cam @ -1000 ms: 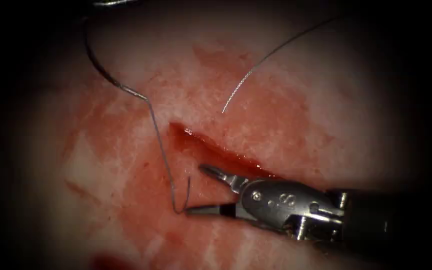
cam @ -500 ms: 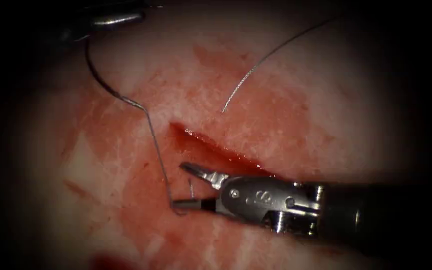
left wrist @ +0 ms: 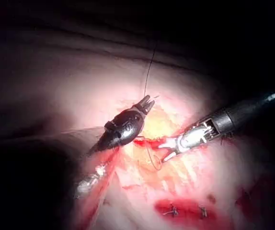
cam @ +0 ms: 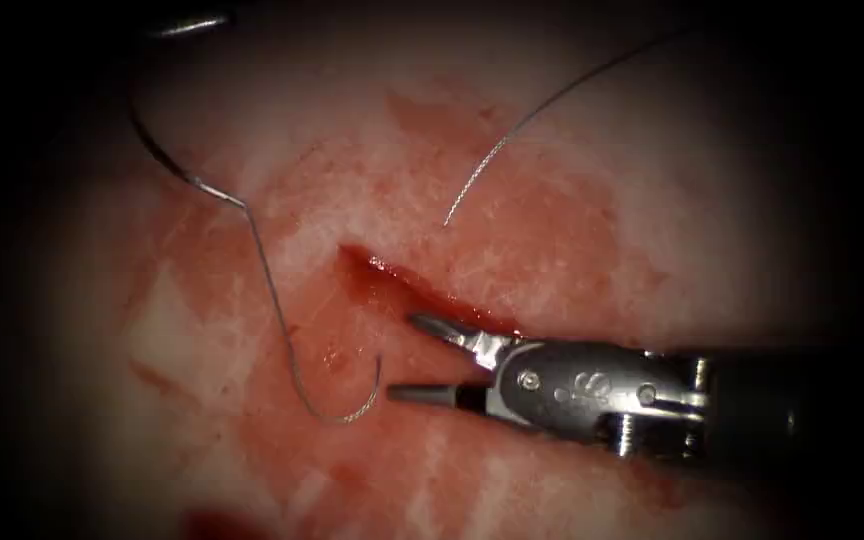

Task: Wound Closure

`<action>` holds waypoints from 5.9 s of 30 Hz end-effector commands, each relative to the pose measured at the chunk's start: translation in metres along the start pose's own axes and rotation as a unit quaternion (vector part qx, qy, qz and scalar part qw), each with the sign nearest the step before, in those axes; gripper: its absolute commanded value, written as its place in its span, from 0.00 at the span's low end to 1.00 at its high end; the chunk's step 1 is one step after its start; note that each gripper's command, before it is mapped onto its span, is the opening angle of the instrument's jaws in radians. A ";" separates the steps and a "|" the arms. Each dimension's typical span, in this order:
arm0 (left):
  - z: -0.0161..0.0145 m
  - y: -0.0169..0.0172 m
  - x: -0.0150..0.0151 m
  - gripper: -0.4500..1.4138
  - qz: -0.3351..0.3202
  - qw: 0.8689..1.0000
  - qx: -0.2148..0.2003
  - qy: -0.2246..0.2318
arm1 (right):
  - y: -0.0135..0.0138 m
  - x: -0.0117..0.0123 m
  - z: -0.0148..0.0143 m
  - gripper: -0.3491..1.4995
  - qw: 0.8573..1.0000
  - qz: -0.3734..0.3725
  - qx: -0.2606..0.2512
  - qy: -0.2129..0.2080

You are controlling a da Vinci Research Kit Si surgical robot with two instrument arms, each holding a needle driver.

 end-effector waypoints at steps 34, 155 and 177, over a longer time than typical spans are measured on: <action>0.0029 0.0019 -0.0051 0.05 -0.006 1.000 0.019 0.008 | -0.0072 0.0034 -0.0041 0.00 0.997 -0.022 0.071 -0.016; 0.0012 0.0020 -0.0071 0.05 -0.011 1.000 -0.009 -0.003 | -0.0025 -0.0001 0.0017 0.00 0.976 -0.215 -0.031 0.032; 0.0014 0.0019 -0.0071 0.05 -0.011 1.000 -0.007 -0.004 | -0.0144 0.0017 -0.0153 0.00 0.969 -0.239 0.064 -0.005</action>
